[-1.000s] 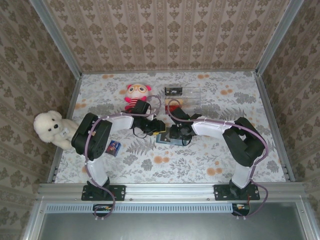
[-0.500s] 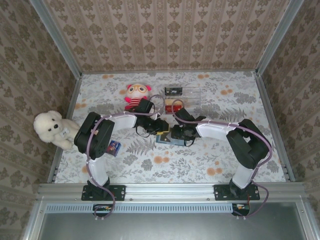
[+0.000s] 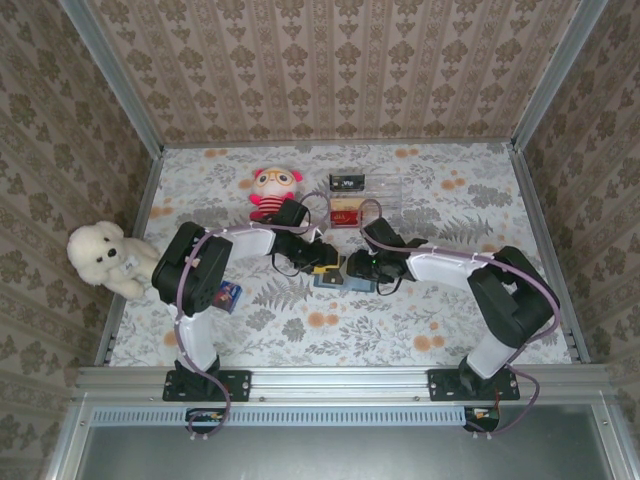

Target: Take the credit cards out of the card holder

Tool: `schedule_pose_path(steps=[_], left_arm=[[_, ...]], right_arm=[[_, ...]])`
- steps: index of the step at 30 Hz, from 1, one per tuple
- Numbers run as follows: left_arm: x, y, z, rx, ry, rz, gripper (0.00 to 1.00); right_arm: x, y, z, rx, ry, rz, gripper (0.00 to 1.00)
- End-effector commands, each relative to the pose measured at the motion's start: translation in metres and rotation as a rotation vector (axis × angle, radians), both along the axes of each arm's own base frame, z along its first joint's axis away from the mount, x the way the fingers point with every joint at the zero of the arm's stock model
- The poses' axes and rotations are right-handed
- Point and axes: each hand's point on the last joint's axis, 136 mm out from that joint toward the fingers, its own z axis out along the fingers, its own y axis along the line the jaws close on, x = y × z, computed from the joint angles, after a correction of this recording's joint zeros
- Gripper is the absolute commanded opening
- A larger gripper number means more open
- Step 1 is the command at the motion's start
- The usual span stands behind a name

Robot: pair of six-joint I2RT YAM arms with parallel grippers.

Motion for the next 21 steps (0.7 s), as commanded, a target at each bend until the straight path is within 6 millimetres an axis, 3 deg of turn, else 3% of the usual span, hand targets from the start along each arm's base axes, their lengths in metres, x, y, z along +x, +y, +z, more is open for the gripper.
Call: schedule_pose_path(steps=[1, 7, 15, 21], left_arm=[[-0.003, -0.007, 0.002, -0.045, 0.029, -0.025, 0.39], [-0.005, -0.019, 0.018, -0.100, -0.003, -0.066, 0.39], [-0.009, -0.043, 0.029, -0.115, -0.048, -0.117, 0.30], [-0.009, -0.055, 0.013, -0.030, -0.073, -0.138, 0.24]], right_arm=[[0.002, -0.001, 0.017, 0.065, -0.035, -0.024, 0.54], [0.005, -0.018, 0.043, 0.091, -0.106, -0.103, 0.63], [0.001, -0.054, 0.077, 0.062, -0.200, -0.218, 0.77], [-0.004, -0.067, 0.080, 0.050, -0.206, -0.252, 0.79]])
